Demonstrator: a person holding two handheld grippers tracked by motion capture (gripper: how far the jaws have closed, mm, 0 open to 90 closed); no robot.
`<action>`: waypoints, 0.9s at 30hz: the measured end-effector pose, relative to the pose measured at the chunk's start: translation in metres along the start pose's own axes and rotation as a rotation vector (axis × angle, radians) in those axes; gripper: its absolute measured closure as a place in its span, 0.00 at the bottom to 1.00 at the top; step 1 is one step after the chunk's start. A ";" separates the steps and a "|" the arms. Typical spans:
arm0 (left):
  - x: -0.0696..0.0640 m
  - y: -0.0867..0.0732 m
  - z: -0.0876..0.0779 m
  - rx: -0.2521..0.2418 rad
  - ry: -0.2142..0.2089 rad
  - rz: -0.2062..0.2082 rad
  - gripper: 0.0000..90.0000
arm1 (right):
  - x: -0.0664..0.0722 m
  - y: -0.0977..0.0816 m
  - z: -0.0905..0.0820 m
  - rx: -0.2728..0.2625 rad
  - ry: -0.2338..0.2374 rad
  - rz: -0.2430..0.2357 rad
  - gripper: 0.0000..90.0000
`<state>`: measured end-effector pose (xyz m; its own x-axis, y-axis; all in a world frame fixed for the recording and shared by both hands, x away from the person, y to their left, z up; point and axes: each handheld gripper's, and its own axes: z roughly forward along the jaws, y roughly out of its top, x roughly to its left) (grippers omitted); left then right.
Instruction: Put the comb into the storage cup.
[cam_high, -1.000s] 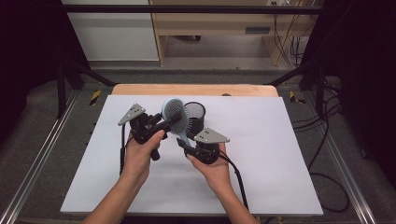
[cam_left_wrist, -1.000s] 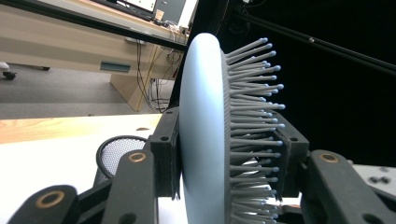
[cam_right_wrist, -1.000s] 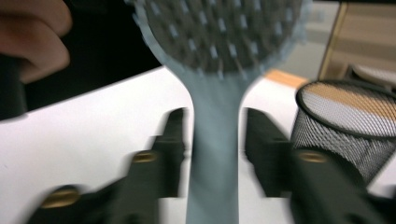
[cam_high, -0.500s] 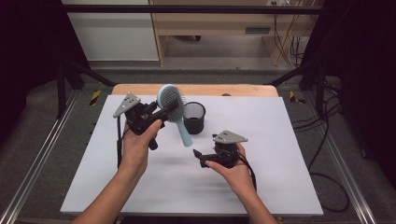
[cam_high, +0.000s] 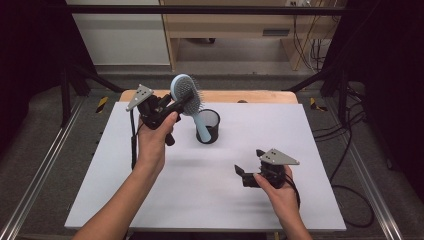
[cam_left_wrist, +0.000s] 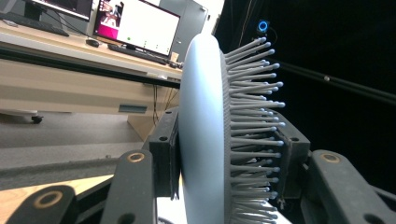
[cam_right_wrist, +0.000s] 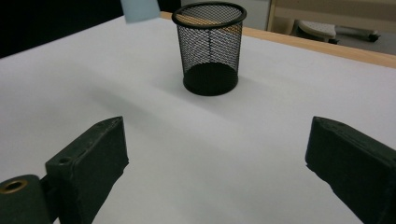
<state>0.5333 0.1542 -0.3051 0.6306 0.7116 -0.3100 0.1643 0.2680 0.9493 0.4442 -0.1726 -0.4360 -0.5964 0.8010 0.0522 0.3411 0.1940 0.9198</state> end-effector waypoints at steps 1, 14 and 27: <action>0.001 0.000 0.003 -0.004 0.002 0.001 0.59 | -0.001 -0.003 -0.002 -0.001 -0.003 -0.005 0.06; 0.020 0.004 0.049 -0.059 0.059 0.020 0.59 | -0.011 -0.022 -0.010 -0.040 -0.058 0.008 0.06; 0.030 -0.010 0.067 -0.026 0.088 0.061 0.58 | -0.013 -0.025 -0.010 -0.028 -0.074 0.015 0.06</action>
<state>0.6012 0.1287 -0.3205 0.5697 0.7809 -0.2561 0.1069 0.2386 0.9652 0.4358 -0.1937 -0.4558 -0.5359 0.8434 0.0384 0.3289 0.1666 0.9296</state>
